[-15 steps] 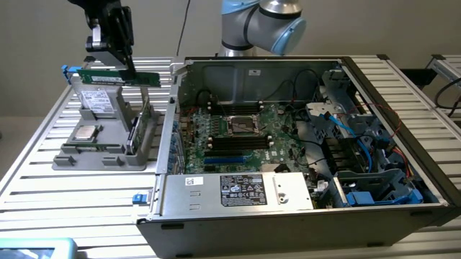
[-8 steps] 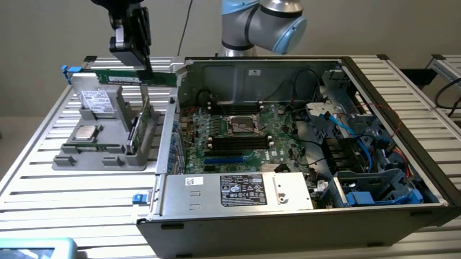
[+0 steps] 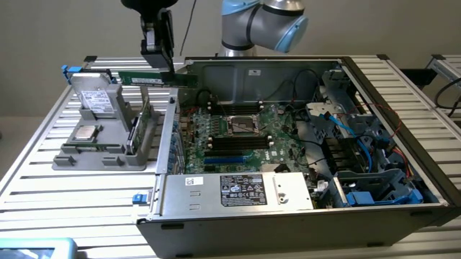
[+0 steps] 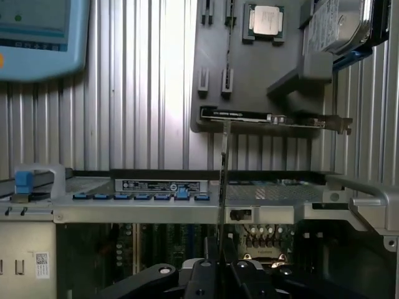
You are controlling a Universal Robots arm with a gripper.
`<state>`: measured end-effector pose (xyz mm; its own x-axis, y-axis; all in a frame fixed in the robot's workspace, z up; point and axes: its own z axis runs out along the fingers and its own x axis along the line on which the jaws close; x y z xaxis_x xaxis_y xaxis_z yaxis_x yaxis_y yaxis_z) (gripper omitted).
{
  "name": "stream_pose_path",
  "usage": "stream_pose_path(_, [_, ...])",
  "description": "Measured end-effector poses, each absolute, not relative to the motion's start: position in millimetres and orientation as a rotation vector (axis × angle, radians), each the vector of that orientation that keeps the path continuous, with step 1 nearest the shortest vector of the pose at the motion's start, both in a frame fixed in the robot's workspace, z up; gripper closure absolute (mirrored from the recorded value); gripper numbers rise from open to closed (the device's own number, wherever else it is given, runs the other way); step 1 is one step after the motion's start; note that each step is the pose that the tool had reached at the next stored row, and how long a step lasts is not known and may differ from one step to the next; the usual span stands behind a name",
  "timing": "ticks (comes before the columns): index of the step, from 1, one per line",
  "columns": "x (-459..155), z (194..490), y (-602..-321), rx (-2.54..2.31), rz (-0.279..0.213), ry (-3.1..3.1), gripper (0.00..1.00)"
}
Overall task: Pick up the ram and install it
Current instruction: 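Pick up the ram and move it above insertion slot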
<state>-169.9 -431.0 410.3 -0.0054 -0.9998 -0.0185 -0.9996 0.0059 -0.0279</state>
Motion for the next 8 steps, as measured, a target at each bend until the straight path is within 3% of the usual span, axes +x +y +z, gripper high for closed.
stream_pose_path(8, [-133,406,-428,-2.192,-0.011,2.204,0.86])
